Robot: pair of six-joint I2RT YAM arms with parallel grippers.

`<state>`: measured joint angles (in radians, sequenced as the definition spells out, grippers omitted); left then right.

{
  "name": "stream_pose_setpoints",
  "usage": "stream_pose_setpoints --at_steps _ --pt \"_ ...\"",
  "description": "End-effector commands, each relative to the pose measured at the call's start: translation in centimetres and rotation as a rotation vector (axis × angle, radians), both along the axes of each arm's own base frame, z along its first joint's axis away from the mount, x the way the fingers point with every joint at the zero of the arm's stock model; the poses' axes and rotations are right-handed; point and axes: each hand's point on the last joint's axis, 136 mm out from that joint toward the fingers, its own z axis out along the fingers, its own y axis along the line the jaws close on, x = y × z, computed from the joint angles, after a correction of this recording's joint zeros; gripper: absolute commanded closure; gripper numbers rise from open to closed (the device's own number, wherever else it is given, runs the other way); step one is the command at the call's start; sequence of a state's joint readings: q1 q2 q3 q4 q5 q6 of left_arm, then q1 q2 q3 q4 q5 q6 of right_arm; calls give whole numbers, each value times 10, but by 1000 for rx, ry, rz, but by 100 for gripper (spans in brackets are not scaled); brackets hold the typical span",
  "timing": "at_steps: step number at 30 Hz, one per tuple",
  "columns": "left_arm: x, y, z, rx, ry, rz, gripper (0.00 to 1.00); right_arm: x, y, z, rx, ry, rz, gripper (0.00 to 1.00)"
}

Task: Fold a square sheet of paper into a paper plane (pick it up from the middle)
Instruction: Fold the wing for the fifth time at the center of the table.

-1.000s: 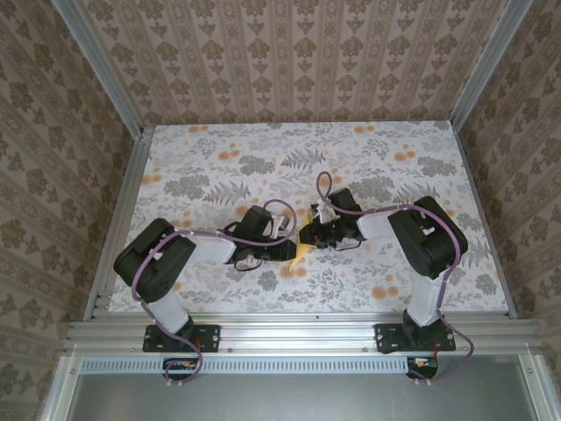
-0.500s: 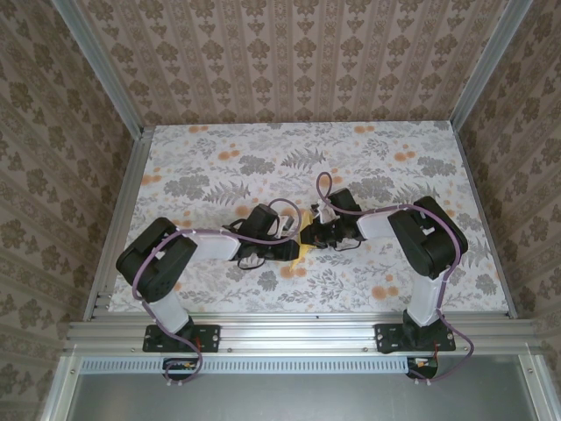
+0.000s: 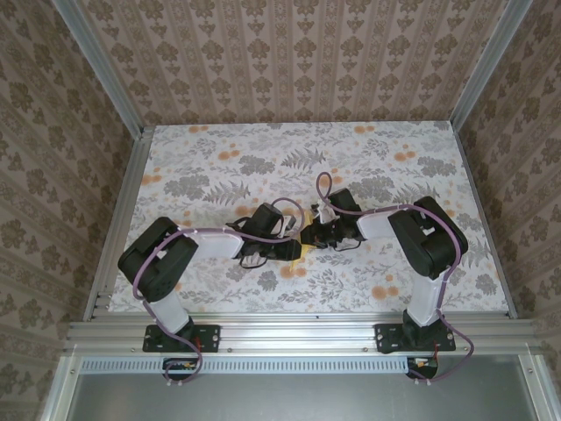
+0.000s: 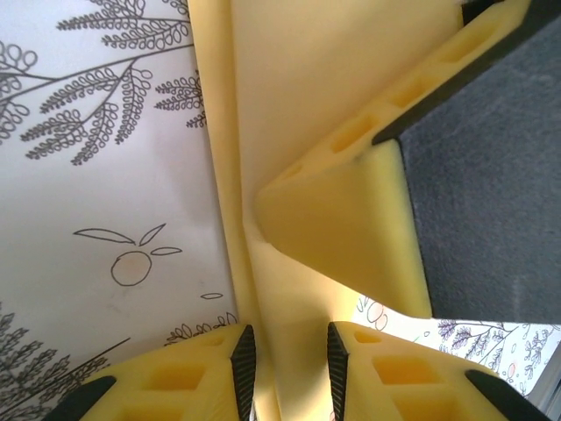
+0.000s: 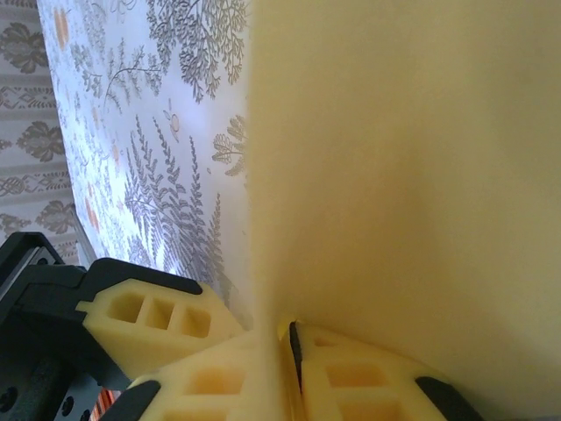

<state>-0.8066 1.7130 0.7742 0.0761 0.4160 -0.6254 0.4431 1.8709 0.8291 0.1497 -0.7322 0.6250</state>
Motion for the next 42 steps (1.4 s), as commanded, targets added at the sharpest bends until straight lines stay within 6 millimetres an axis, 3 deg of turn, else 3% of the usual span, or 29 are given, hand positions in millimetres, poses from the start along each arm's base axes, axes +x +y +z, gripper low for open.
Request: stream_pose_setpoints --at_steps 1,12,18,24,31,42 --pt "-3 9 -20 83 13 7 68 -8 -21 -31 -130 41 -34 89" --pt "-3 -4 28 -80 -11 34 55 -9 -21 -35 -136 21 -3 93" --pt "-3 -7 43 -175 -9 47 58 -9 -19 -34 -119 23 4 93" --pt "-7 -8 32 -166 19 36 67 -8 -19 -34 -113 25 -1 92" --pt "-10 -3 14 -108 43 34 68 -8 -18 -35 -111 30 -5 92" --pt "-14 -8 7 -97 48 10 69 -8 -18 -37 -109 40 -8 92"
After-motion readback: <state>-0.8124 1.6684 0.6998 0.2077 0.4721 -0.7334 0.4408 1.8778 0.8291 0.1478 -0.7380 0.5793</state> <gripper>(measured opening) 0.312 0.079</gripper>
